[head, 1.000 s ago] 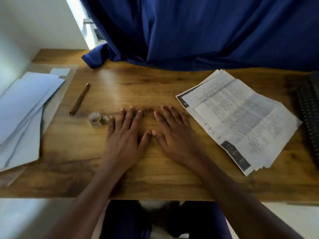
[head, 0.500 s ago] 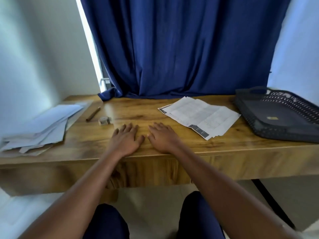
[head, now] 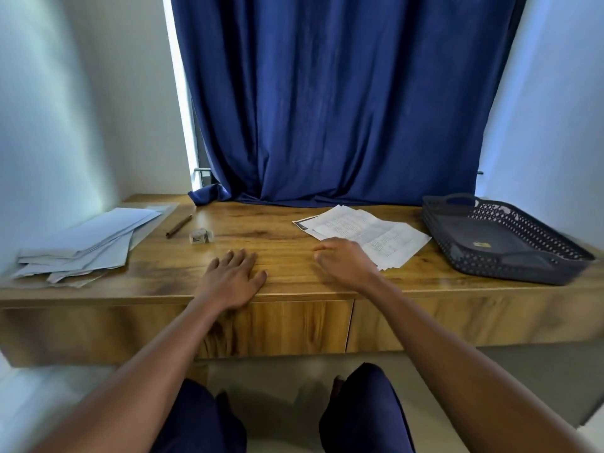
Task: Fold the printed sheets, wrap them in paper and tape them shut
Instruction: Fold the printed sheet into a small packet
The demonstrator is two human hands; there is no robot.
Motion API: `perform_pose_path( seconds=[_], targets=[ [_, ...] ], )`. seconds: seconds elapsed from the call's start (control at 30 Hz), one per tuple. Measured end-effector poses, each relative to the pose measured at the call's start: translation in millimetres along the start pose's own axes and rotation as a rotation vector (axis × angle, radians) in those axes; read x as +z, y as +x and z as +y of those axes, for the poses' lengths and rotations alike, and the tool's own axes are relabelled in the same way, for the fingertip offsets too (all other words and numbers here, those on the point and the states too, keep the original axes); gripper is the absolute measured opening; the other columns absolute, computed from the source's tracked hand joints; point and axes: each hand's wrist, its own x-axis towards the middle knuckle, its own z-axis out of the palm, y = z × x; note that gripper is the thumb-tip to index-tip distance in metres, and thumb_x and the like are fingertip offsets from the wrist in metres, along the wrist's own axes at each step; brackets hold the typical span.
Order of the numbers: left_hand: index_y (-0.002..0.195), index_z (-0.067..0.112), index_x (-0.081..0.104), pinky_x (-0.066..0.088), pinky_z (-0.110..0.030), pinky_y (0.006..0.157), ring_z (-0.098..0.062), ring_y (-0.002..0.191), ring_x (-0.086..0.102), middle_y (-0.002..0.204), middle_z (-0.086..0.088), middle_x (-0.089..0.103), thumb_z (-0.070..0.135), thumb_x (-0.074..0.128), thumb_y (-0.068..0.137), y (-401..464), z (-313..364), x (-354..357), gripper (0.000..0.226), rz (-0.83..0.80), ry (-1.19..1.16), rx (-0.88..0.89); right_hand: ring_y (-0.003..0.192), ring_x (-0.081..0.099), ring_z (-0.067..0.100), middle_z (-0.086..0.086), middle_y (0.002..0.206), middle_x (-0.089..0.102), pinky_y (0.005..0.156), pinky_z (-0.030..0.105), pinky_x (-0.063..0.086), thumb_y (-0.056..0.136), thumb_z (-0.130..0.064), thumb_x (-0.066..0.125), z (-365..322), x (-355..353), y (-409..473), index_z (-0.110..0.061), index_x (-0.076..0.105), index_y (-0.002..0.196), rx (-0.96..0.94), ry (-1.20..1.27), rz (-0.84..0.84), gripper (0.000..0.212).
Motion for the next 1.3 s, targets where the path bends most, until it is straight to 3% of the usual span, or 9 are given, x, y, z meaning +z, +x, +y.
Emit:
perform_pose_path(
  seconds=[0.07,0.23,0.47,0.6,0.77,0.9,1.0,1.13,1.3],
  targets=[
    [0.164,0.031,0.008,0.005,-0.046,0.127,-0.021,0.159,0.003,0.173,0.0,0.004,0.074,0.009,0.098,1,-2,1,0.079,-0.004,-0.007,0.014,0.125,0.055,0.012,-0.009,0.137,0.062,0.103,0.035,0.048,0.098,-0.039,0.056,17,-26,6,-0.033,0.068,0.124,0.044,-0.105,0.086,0.029],
    [0.164,0.03,0.006,0.005,-0.046,0.128,-0.02,0.159,0.001,0.173,-0.001,0.003,0.073,0.008,0.098,-3,-4,-2,0.08,0.0,-0.02,0.06,0.132,0.05,0.021,-0.002,0.149,0.052,0.102,0.04,0.046,0.095,-0.056,0.056,64,-59,39,-0.03,0.056,0.14,0.196,-0.429,-0.04,0.053],
    [0.164,0.032,0.001,0.002,-0.045,0.129,-0.017,0.158,-0.006,0.172,0.003,-0.003,0.091,-0.033,0.055,-7,-4,-5,0.129,0.003,-0.052,0.065,0.135,0.049,0.021,-0.003,0.154,0.047,0.099,0.038,0.045,0.075,-0.079,0.064,100,-62,66,-0.032,0.045,0.149,0.282,-0.512,-0.25,0.089],
    [0.163,0.033,0.002,0.001,-0.043,0.129,-0.016,0.158,-0.006,0.172,0.003,-0.003,0.086,-0.02,0.071,-5,-6,0,0.109,0.032,-0.056,0.072,0.123,0.057,0.017,-0.006,0.143,0.058,0.092,0.032,0.048,0.083,-0.067,0.064,103,-63,70,-0.03,0.058,0.139,0.213,-0.572,-0.236,0.067],
    [0.163,0.034,0.001,0.0,-0.042,0.129,-0.014,0.157,-0.008,0.172,0.005,-0.006,0.082,-0.015,0.075,-5,-5,1,0.101,0.029,-0.04,0.07,0.075,0.061,0.007,-0.01,0.089,0.072,0.062,0.023,0.046,0.09,-0.05,0.056,90,-61,67,-0.029,0.075,0.098,0.115,-0.719,-0.186,0.029],
    [0.163,0.034,0.001,-0.001,-0.041,0.129,-0.013,0.157,-0.008,0.171,0.006,-0.006,0.083,-0.015,0.075,-6,-6,1,0.102,0.039,-0.059,0.076,0.072,0.057,0.007,-0.009,0.089,0.069,0.055,0.022,0.035,0.098,-0.045,0.046,77,-66,62,-0.032,0.067,0.095,0.053,-0.837,-0.067,0.025],
    [0.163,0.032,0.003,0.0,-0.04,0.129,-0.013,0.157,-0.002,0.172,0.005,0.0,0.091,-0.006,0.073,-6,-11,1,0.108,0.035,-0.155,0.09,0.074,0.058,0.011,-0.008,0.089,0.067,0.06,0.027,0.043,0.1,-0.041,0.041,62,-70,60,-0.03,0.065,0.1,0.003,-0.891,0.07,0.026],
    [0.161,0.04,0.014,0.03,-0.049,0.121,-0.013,0.147,0.027,0.168,0.002,0.023,0.076,0.051,0.082,-17,-18,-18,0.094,0.087,-0.722,0.017,0.083,0.06,0.009,-0.01,0.097,0.069,0.07,0.027,0.047,0.101,-0.043,0.037,38,-52,45,-0.032,0.065,0.105,-0.169,-0.807,0.095,0.03],
    [0.148,0.049,0.035,0.039,-0.044,0.109,-0.002,0.138,0.03,0.164,0.013,0.031,0.067,0.051,0.091,-35,-23,-48,0.063,0.393,-0.78,0.036,0.099,0.066,0.009,-0.007,0.107,0.073,0.091,0.033,0.054,0.105,-0.036,0.041,13,-6,11,-0.026,0.069,0.111,-0.578,-0.544,0.068,0.03]
  ],
)
